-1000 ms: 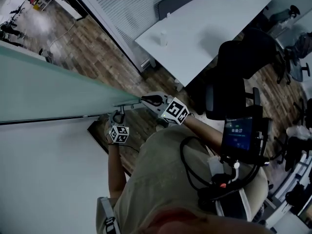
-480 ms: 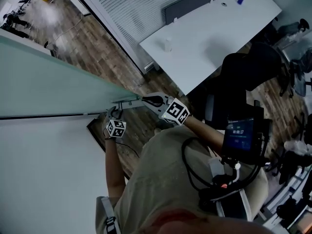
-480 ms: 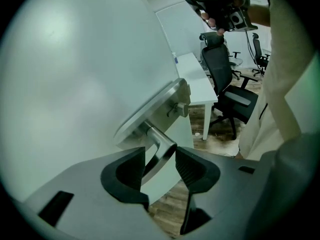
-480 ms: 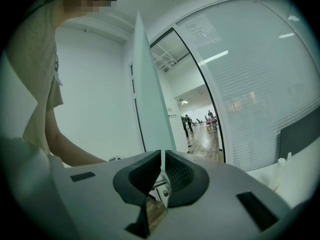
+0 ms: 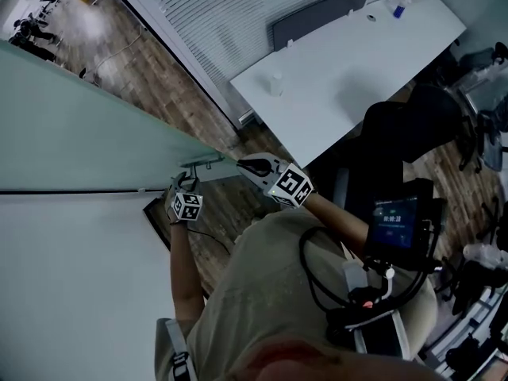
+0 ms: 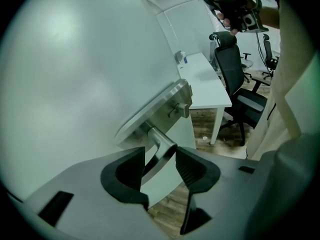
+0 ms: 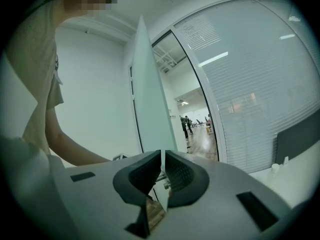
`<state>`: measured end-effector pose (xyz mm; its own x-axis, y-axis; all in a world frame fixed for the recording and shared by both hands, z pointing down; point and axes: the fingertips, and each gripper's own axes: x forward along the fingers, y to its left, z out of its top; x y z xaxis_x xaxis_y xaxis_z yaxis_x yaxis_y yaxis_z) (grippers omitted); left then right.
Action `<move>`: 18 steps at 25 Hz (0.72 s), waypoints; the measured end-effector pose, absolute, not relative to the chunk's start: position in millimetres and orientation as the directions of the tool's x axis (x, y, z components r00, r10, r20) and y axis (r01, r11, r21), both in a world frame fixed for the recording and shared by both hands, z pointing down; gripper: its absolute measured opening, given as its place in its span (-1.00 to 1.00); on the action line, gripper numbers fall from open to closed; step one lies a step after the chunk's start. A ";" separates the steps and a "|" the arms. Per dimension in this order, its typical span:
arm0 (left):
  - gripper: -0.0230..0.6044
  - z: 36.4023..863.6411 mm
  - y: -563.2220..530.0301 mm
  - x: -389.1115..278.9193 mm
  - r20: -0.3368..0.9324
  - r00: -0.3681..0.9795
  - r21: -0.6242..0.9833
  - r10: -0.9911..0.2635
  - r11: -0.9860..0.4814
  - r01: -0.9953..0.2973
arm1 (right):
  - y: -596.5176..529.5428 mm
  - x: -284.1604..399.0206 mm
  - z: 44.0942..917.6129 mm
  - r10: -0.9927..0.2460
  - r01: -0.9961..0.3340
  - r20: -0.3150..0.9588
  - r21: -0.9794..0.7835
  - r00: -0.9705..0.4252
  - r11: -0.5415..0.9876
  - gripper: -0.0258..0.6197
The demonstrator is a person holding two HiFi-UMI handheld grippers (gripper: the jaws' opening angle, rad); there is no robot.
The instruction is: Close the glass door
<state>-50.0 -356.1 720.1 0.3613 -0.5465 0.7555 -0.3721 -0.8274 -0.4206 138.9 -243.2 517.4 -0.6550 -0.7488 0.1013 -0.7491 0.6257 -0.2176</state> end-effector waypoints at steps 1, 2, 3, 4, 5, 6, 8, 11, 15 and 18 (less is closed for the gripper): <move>-0.29 720.7 -359.4 -50.5 0.751 0.361 -0.422 -0.552 -0.823 -0.381 | -243.1 139.7 517.7 -0.749 -0.749 0.101 -0.218 -0.655 0.625 -0.87; -0.29 721.1 -362.6 -51.0 0.746 0.361 -0.424 -0.559 -0.817 -0.390 | -242.8 140.7 518.1 -0.750 -0.750 0.102 -0.220 -0.653 0.623 -0.87; -0.29 721.6 -365.8 -51.7 0.740 0.361 -0.428 -0.568 -0.811 -0.400 | -242.3 141.7 518.8 -0.751 -0.751 0.105 -0.225 -0.652 0.621 -0.87; -0.29 722.2 -369.0 -52.6 0.732 0.361 -0.432 -0.578 -0.804 -0.409 | -241.7 142.7 519.8 -0.752 -0.752 0.106 -0.230 -0.651 0.618 -0.87; -0.28 723.1 -372.3 -53.6 0.726 0.362 -0.435 -0.585 -0.798 -0.417 | -240.9 143.5 521.0 -0.752 -0.751 0.104 -0.235 -0.651 0.617 -0.87; -0.28 724.3 -375.7 -54.5 0.723 0.362 -0.436 -0.589 -0.795 -0.422 | -239.9 144.2 522.5 -0.752 -0.750 0.102 -0.236 -0.651 0.618 -0.87; -0.28 726.8 -382.9 -55.2 0.726 0.358 -0.432 -0.587 -0.794 -0.427 | -237.4 146.4 526.9 -0.751 -0.751 0.106 -0.231 -0.652 0.619 -0.87; -0.29 728.9 -392.3 -53.7 0.732 0.349 -0.425 -0.585 -0.792 -0.437 | -233.0 152.3 534.6 -0.754 -0.756 0.117 -0.234 -0.646 0.612 -0.87; -0.28 726.6 -396.7 -50.8 0.731 0.341 -0.420 -0.591 -0.784 -0.458 | -228.3 159.7 539.9 -0.769 -0.769 0.126 -0.259 -0.627 0.585 -0.87; -0.28 720.9 -397.4 -47.4 0.736 0.339 -0.414 -0.586 -0.786 -0.460 | -229.8 161.4 536.0 -0.778 -0.778 0.128 -0.264 -0.615 0.571 -0.87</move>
